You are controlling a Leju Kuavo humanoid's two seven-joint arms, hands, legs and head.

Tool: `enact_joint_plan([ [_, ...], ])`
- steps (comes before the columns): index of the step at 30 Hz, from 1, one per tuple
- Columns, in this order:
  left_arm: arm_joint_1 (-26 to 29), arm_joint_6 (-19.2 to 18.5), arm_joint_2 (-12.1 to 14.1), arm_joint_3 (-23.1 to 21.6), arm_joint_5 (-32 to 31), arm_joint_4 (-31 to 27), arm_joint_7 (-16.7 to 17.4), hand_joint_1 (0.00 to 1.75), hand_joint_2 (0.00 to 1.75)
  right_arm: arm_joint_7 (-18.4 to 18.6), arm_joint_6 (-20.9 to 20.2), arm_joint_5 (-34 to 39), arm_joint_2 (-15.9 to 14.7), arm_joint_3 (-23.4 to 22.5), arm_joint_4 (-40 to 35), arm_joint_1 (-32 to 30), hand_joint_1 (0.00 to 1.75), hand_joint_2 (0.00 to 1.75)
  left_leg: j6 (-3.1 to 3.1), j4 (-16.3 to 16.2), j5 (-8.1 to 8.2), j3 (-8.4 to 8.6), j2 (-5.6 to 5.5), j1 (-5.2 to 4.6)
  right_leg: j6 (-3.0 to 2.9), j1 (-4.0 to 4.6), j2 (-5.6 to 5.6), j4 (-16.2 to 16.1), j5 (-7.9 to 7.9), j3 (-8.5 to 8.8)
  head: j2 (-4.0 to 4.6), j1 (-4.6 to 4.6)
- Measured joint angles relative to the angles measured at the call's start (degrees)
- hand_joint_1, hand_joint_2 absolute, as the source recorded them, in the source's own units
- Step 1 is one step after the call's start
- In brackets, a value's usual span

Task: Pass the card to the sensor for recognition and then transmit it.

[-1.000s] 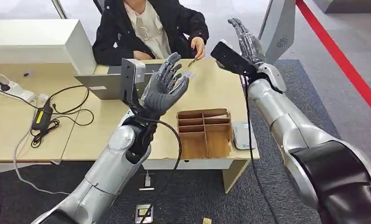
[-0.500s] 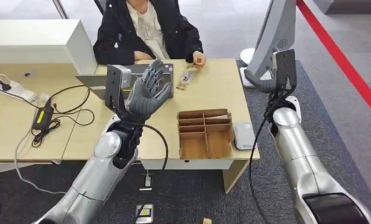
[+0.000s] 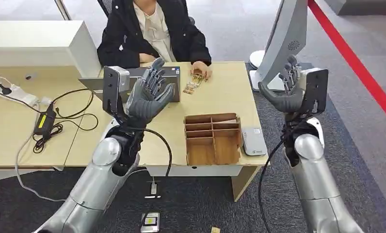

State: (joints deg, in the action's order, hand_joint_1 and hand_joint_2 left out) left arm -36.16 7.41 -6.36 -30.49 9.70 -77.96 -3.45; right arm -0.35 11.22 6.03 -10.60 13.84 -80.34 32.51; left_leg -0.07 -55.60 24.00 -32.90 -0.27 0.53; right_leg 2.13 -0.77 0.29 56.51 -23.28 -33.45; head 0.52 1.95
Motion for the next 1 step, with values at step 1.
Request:
enact_joint_plan([
  [1,0.0,0.3,0.0,0.0,0.2,0.0,-0.3,0.00,1.75,0.0,-0.2,0.4,0.0,0.0,-0.4,-0.3,0.00,1.75,0.00,0.0,0.00,0.00,0.00,0.00,0.00,0.00,0.00,0.0,0.00,0.00,0.00,0.00],
])
